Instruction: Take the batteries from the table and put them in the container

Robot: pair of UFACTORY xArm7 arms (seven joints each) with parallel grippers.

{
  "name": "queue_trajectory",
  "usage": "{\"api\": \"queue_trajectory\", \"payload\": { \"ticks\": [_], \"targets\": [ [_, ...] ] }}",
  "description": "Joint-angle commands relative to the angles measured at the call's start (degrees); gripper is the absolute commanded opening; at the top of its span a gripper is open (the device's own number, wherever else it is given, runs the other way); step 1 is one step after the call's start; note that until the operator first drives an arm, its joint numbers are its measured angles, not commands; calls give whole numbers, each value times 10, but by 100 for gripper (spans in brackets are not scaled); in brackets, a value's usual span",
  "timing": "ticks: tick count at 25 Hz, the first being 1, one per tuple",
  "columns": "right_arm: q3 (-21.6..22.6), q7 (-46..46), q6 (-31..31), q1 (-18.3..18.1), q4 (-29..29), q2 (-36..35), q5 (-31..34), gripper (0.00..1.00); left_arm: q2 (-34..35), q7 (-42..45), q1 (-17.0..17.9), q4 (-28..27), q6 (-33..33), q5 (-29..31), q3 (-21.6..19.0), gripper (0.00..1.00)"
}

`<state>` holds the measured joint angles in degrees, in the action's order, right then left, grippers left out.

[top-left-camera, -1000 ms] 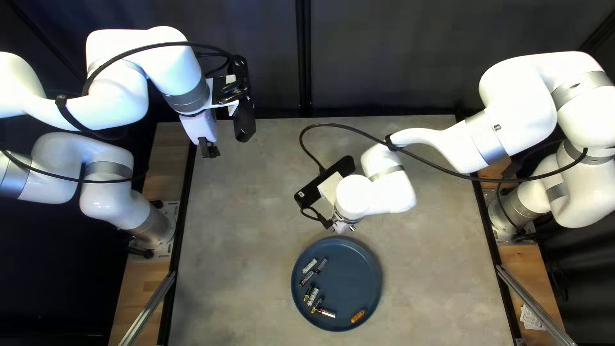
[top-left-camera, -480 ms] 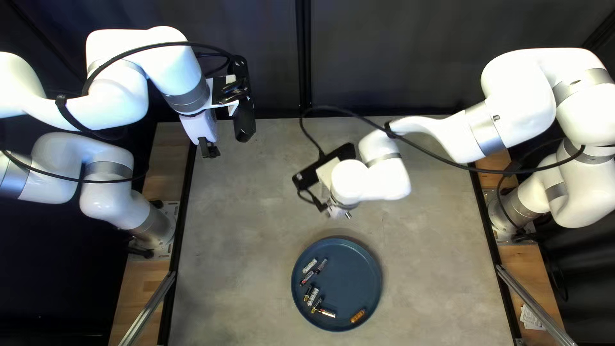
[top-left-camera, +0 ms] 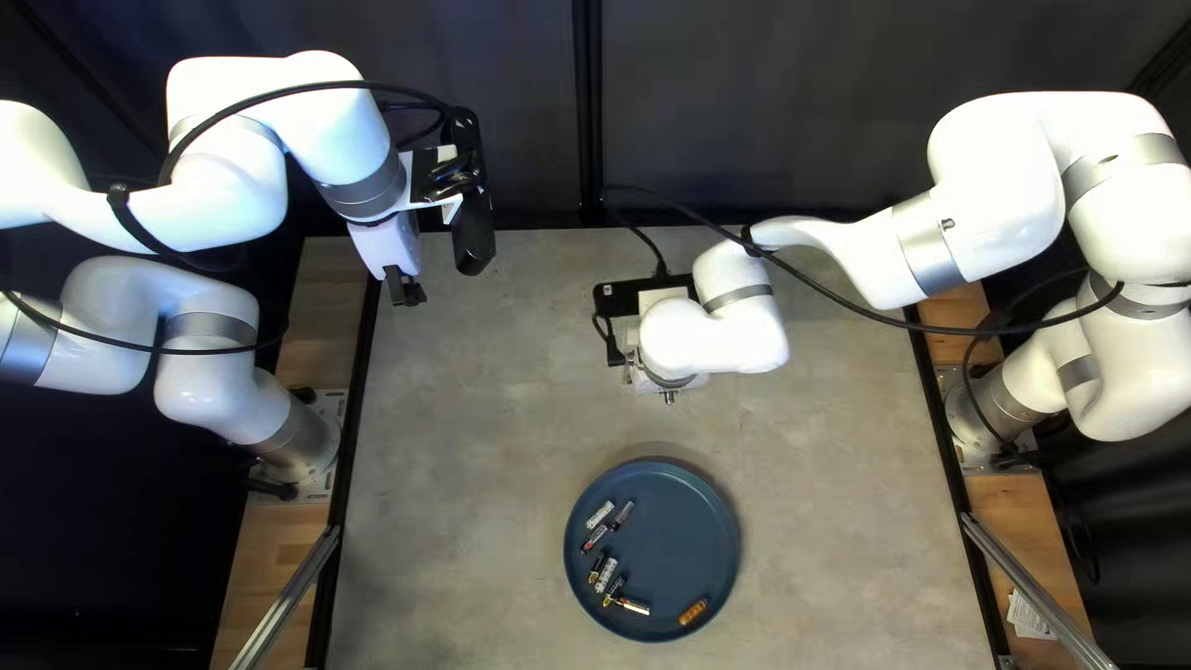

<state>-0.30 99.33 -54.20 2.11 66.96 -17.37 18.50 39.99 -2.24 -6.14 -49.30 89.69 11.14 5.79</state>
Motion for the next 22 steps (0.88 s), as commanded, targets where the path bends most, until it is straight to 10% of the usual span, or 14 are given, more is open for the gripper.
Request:
{"api": "queue_trajectory", "payload": {
  "ticks": [1, 22],
  "targets": [
    [0, 0, 0, 0, 0, 0, 0, 0, 0, 0, 0, 0, 0, 0, 0, 100],
    [-44, 163, 40, 35, -16, -30, 115, 0, 0, 0, 0, 0, 0, 0, 0, 100]
  ]
}}
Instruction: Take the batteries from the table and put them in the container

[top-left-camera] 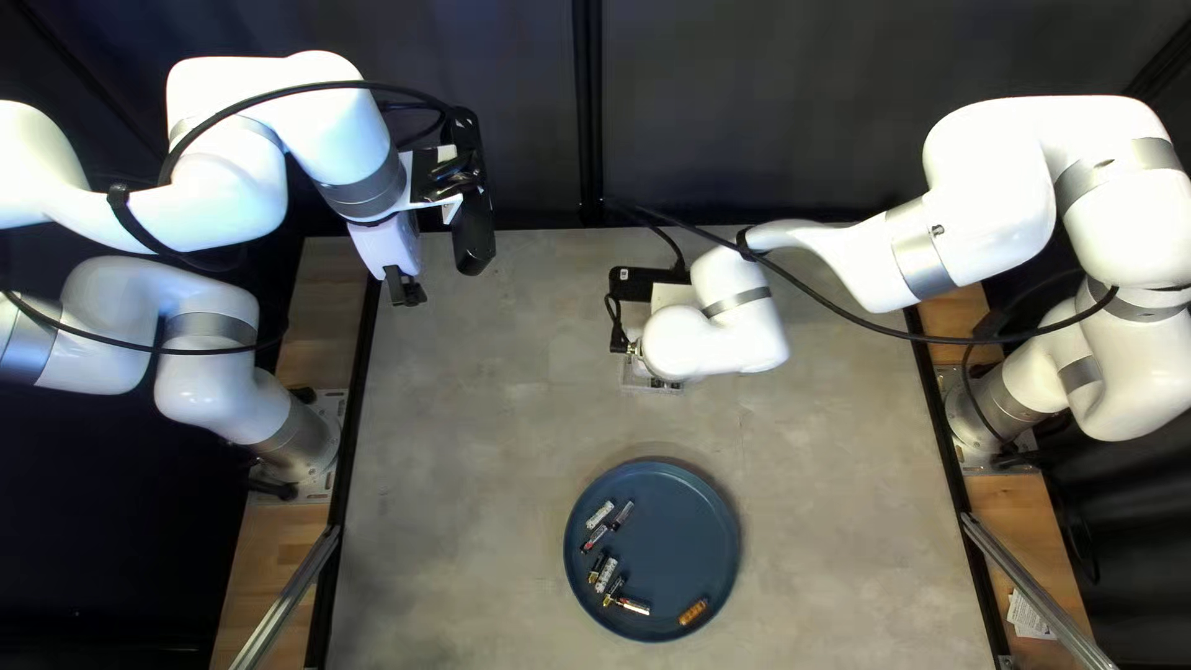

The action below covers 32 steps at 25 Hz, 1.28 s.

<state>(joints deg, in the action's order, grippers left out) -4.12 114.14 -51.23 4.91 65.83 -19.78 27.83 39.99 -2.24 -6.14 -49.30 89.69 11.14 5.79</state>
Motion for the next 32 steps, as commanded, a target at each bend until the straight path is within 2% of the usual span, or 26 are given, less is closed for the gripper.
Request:
{"api": "queue_trajectory", "payload": {
  "ticks": [1, 14, 32],
  "targets": [
    [-7, 19, 12, 9, -5, -8, 31, 0, 0, 0, 0, 0, 0, 0, 0, 100],
    [-22, 56, -1, 28, 9, -38, 80, 0, 0, 0, 0, 0, 0, 0, 0, 100],
    [-22, 67, -14, 35, 23, -57, 83, 0, 0, 0, 0, 0, 0, 0, 0, 100]
  ]
}}
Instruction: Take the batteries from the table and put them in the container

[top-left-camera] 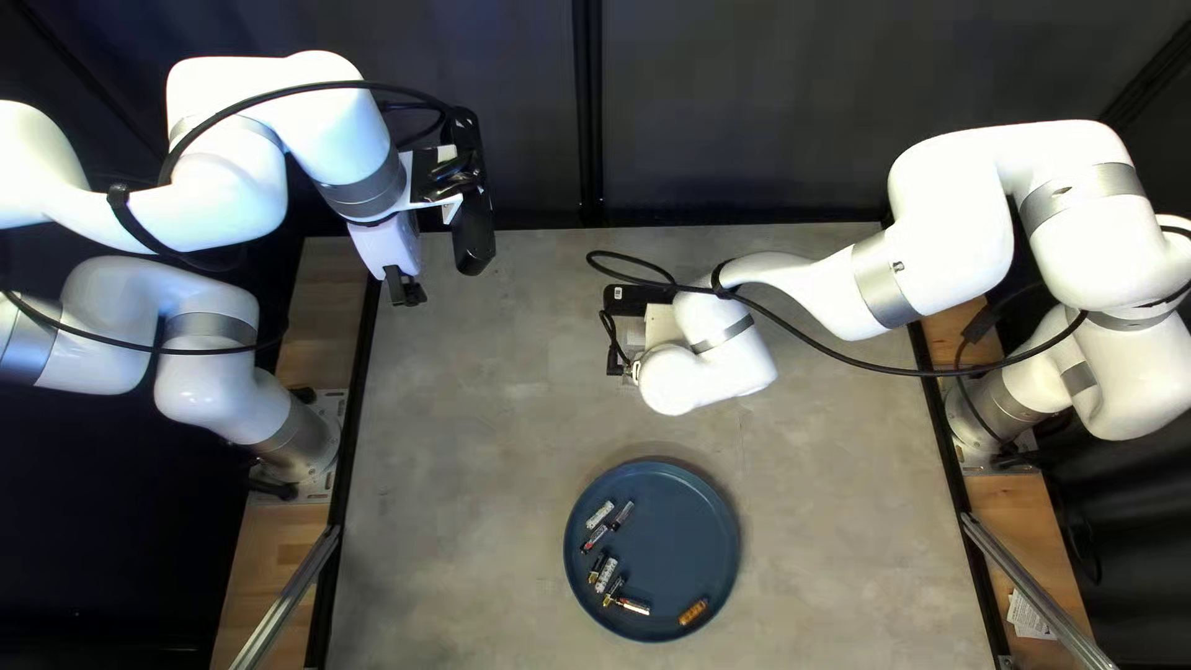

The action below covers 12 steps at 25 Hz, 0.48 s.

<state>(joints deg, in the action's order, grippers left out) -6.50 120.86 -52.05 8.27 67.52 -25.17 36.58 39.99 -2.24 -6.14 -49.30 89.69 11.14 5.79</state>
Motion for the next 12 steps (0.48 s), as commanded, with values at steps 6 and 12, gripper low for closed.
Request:
{"api": "queue_trajectory", "payload": {
  "ticks": [6, 12],
  "targets": [
    [5, -6, -21, -6, 29, -21, -29, 0, 0, 0, 0, 0, 0, 0, 0, 100],
    [4, -1, -24, -8, 22, -13, -35, 49, 0, 0, 0, 0, 0, 0, 0, 100]
  ]
}}
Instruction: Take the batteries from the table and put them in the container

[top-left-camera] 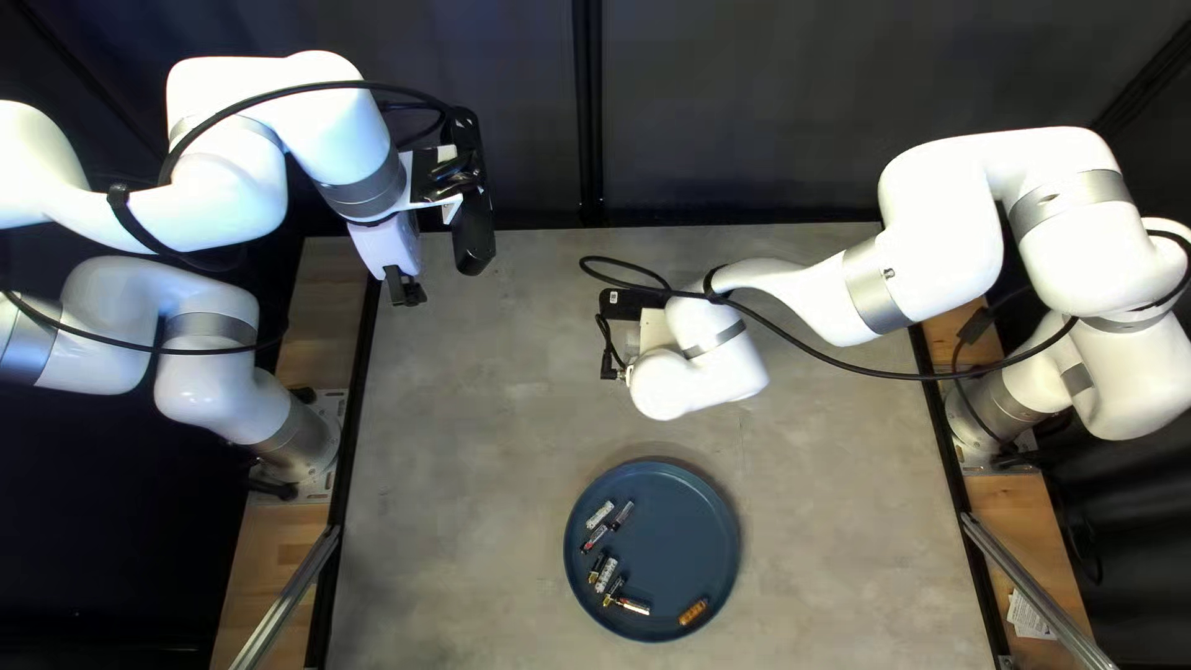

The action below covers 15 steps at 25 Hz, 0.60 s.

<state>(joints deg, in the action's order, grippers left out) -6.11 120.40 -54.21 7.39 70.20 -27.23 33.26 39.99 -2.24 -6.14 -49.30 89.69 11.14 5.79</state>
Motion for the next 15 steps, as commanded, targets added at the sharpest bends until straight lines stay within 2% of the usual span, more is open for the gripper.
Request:
{"api": "queue_trajectory", "payload": {
  "ticks": [1, 2, 9, 15],
  "targets": [
    [0, 4, -3, 1, -6, 10, -2, 92, 0, 0, 0, 0, 0, 0, 0, 100],
    [2, 3, -6, 3, -9, 18, -4, 100, 0, 0, 0, 0, 0, 0, 0, 100],
    [18, -38, -36, -6, 9, 51, -52, 100, 0, 0, 0, 0, 0, 0, 0, 100],
    [33, -135, -55, -46, 18, 73, -146, 100, 0, 0, 0, 0, 0, 0, 0, 100]
  ]
}}
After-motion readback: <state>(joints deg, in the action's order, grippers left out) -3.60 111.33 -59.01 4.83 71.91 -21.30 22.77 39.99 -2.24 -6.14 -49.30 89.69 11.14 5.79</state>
